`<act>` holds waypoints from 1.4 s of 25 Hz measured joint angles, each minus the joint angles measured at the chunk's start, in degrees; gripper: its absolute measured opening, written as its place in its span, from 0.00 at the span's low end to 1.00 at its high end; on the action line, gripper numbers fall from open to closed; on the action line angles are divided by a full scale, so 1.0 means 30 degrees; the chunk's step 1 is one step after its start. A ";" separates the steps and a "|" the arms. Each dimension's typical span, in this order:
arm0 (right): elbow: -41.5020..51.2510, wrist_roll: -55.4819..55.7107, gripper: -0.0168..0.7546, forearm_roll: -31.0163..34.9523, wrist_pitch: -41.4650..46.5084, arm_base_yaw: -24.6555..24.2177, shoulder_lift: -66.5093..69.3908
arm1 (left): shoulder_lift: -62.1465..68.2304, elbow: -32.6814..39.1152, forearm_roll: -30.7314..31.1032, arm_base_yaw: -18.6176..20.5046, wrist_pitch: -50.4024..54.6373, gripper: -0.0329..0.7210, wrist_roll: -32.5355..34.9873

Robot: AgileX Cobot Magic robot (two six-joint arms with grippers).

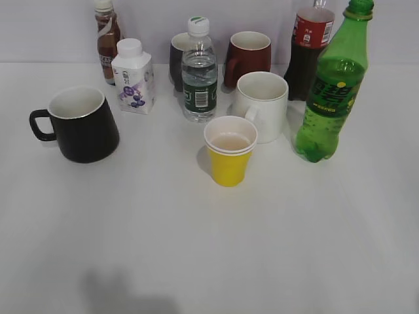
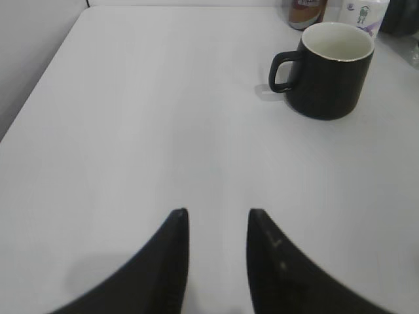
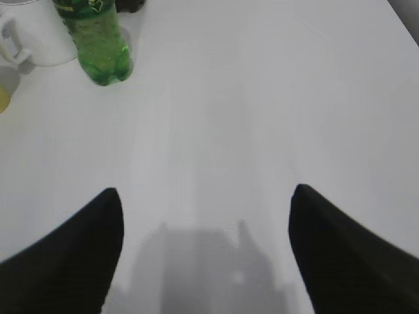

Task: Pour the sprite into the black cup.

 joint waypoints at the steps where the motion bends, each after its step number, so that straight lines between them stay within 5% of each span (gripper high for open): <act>1: 0.0000 0.0000 0.78 0.0000 0.0000 0.0000 0.0000 | 0.0000 0.0000 0.0000 0.0000 0.0000 0.36 0.0000; 35: 0.0000 0.0000 0.78 0.0000 0.0000 0.0000 0.0000 | 0.0000 0.0000 0.0000 0.0000 0.0000 0.36 0.0000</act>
